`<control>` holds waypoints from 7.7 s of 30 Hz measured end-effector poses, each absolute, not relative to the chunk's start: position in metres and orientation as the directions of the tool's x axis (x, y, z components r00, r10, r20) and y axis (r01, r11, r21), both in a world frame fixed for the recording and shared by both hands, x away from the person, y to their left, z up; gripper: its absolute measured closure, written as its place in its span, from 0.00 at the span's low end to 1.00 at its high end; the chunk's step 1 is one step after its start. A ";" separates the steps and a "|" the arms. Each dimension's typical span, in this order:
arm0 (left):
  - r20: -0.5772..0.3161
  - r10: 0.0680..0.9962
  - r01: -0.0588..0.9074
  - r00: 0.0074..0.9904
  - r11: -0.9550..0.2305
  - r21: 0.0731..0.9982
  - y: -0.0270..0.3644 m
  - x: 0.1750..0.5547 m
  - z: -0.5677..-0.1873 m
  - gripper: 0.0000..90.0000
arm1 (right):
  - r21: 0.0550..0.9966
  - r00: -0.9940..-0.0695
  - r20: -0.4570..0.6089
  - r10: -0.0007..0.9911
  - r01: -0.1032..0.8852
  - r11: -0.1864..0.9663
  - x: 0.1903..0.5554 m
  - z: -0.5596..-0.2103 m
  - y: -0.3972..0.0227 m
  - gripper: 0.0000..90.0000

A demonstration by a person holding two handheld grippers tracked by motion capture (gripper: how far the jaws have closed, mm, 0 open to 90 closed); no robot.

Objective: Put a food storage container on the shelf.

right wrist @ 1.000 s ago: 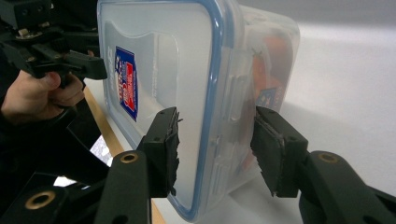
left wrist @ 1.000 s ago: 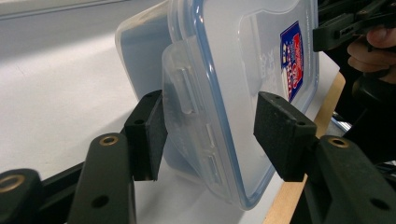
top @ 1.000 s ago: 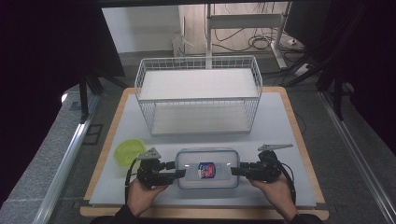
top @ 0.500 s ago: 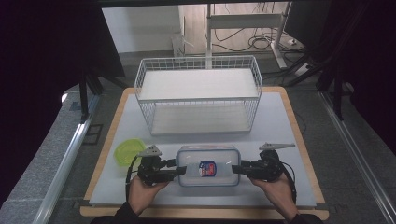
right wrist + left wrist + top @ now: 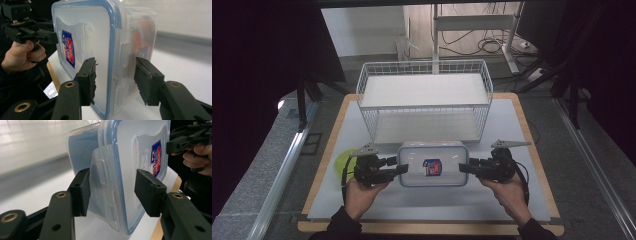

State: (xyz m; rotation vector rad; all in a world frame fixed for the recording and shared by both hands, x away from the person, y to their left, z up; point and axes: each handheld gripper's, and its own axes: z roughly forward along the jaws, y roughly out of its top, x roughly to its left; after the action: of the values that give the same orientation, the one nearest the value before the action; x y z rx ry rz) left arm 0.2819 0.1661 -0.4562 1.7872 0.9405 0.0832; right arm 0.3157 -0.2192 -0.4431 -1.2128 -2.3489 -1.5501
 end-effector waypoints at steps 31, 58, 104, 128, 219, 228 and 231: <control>-0.326 0.640 0.505 0.696 -0.112 0.856 0.184 0.325 -0.369 0.53 | 0.787 -0.706 0.453 0.544 0.603 0.127 0.363 -0.363 -0.202 0.58; -0.307 0.633 0.449 0.711 -0.072 0.891 0.200 0.389 -0.302 0.53 | 0.827 -0.713 0.434 0.551 0.557 0.071 0.424 -0.292 -0.187 0.58; -0.307 0.702 0.499 0.642 -0.079 0.863 0.193 0.440 -0.331 0.47 | 0.814 -0.663 0.459 0.592 0.580 0.018 0.477 -0.314 -0.180 0.48; -0.179 0.773 0.366 0.608 -0.073 0.928 0.191 0.415 -0.325 0.31 | 0.886 -0.668 0.234 0.706 0.446 0.128 0.464 -0.305 -0.167 0.50; -0.093 0.693 0.390 0.715 -0.285 0.875 0.152 0.293 -0.455 0.07 | 0.861 -0.788 0.057 0.613 0.349 0.369 0.353 -0.415 -0.175 0.09; -0.093 0.695 0.387 0.713 -0.279 0.879 0.162 0.271 -0.470 0.02 | 0.859 -0.788 0.071 0.612 0.360 0.365 0.336 -0.429 -0.185 0.04; -0.114 0.699 0.406 0.706 -0.268 0.873 0.163 0.261 -0.479 0.01 | 0.854 -0.783 0.069 0.618 0.366 0.369 0.327 -0.441 -0.191 0.02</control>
State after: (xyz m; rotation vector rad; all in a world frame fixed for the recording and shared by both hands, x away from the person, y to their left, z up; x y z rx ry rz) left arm 0.2615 0.1633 -0.4786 1.8994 0.8572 0.3615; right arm 0.3270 -0.1907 -0.4410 -1.0359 -2.8076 -1.6295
